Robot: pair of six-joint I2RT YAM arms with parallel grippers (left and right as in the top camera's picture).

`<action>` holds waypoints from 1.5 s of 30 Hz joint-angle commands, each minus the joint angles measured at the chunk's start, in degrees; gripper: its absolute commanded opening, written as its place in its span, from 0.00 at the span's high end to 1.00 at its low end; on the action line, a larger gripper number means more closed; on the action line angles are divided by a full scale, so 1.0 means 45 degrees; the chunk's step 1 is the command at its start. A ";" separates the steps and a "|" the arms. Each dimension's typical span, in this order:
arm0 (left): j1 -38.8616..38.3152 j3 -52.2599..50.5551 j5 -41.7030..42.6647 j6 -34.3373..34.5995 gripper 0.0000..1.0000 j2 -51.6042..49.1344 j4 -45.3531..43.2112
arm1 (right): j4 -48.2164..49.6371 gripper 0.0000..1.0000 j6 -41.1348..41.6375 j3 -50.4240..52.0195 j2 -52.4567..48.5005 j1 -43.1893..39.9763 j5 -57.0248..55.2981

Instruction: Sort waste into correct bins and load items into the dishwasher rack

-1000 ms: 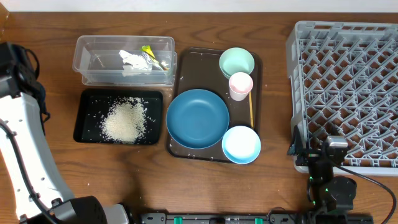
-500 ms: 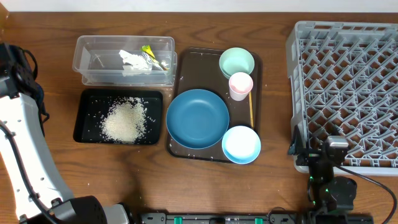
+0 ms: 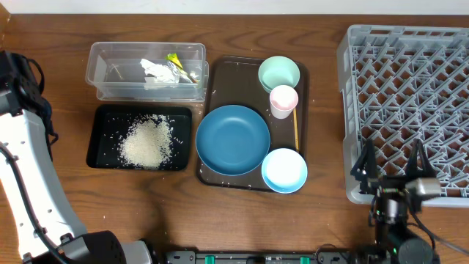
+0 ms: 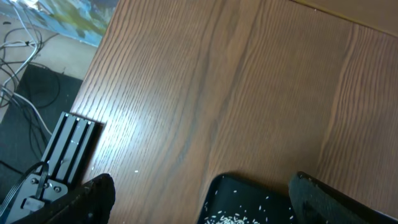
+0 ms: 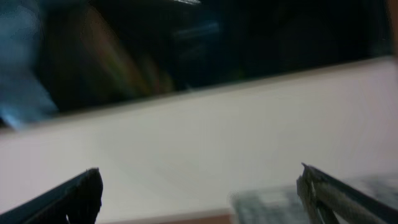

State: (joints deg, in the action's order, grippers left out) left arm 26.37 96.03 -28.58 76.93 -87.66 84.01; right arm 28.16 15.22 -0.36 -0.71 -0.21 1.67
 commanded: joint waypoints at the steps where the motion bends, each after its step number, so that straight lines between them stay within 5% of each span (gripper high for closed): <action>1: 0.0053 0.0019 -0.0078 0.0209 0.09 0.0097 0.0078 | 0.1758 0.01 0.2424 0.0010 -0.0151 -0.0112 0.0942; 7: 0.0053 0.0019 -0.0078 0.0209 0.09 0.0097 0.0078 | 0.5498 0.01 0.2215 -0.0656 -0.1773 -0.0117 0.1054; 14: 0.0053 0.0019 -0.0078 0.0209 0.09 0.0097 0.0078 | 0.3502 0.01 0.0189 -0.5610 -0.6203 -0.0112 0.5076; 21: 0.0053 0.0019 -0.0078 0.0209 0.09 0.0097 0.0078 | -0.2929 0.01 -0.2021 -1.2959 -1.2594 0.0316 0.9403; 29: 0.0053 0.0019 -0.0078 0.0209 0.09 0.0097 0.0078 | -1.4265 0.01 -0.6261 -2.0876 -1.8763 0.2637 0.9024; 38: 0.0053 0.0015 -0.0078 0.0209 0.08 0.0097 0.0078 | -1.5178 0.01 -0.5348 -2.1629 -2.1711 0.4269 1.0006; 45: 0.0053 0.0019 -0.0078 0.0209 0.09 0.0097 0.0039 | -1.4265 0.01 -0.1705 -2.1629 -2.3411 0.4828 0.5644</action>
State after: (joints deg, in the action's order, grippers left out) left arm 26.37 96.01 -28.45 76.95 -87.64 83.96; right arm -35.75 -2.50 -96.51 -103.72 20.34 38.83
